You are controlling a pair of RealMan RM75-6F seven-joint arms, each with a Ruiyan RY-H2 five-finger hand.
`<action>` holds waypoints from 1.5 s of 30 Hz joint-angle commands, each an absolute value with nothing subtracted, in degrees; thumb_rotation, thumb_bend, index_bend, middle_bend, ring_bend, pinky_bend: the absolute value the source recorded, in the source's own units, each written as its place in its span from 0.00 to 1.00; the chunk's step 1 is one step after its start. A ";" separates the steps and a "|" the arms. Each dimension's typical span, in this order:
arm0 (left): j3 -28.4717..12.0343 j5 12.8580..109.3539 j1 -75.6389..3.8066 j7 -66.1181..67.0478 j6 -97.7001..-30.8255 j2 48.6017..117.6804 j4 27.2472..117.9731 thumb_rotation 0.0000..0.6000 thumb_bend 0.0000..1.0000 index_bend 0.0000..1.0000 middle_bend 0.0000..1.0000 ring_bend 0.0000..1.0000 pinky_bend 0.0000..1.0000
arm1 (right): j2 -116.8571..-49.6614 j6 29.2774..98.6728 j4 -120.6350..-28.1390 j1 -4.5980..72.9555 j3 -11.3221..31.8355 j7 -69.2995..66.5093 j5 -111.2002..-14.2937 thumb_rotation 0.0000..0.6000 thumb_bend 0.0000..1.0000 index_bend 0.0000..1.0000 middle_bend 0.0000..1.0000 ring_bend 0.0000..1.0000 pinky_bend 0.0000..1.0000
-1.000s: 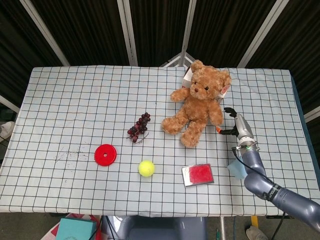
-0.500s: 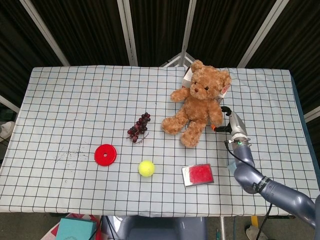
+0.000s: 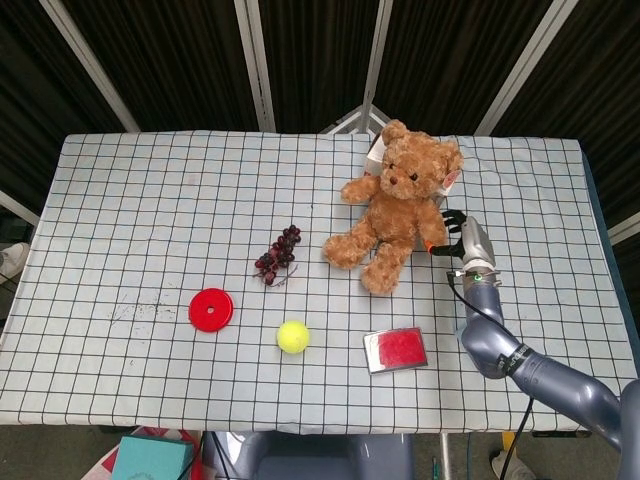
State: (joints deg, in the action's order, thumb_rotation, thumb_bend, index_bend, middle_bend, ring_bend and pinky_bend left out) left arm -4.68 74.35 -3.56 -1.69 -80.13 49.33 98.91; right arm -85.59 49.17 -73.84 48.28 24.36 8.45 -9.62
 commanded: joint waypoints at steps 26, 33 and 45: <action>-4.59 73.82 -3.93 -0.67 -79.41 49.40 99.27 1.00 0.18 0.25 0.06 0.01 0.14 | -88.23 51.28 -71.71 48.35 26.15 10.97 -8.74 1.00 0.28 0.52 0.50 0.42 0.00; -4.60 73.72 -3.95 -0.42 -79.43 49.42 99.37 1.00 0.18 0.25 0.06 0.01 0.14 | -88.16 50.81 -71.39 48.19 27.18 10.71 -9.34 1.00 0.28 0.52 0.50 0.42 0.00; -4.55 73.65 -3.90 -0.25 -79.53 49.34 99.62 1.00 0.18 0.25 0.06 0.01 0.14 | -88.08 50.85 -72.43 47.66 27.12 11.82 -9.08 1.00 0.28 0.52 0.50 0.42 0.00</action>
State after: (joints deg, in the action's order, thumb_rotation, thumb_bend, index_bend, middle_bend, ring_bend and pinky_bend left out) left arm -4.55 73.66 -3.90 -0.25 -79.53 49.34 99.62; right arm -87.94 51.04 -72.61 47.73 27.23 11.70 -9.25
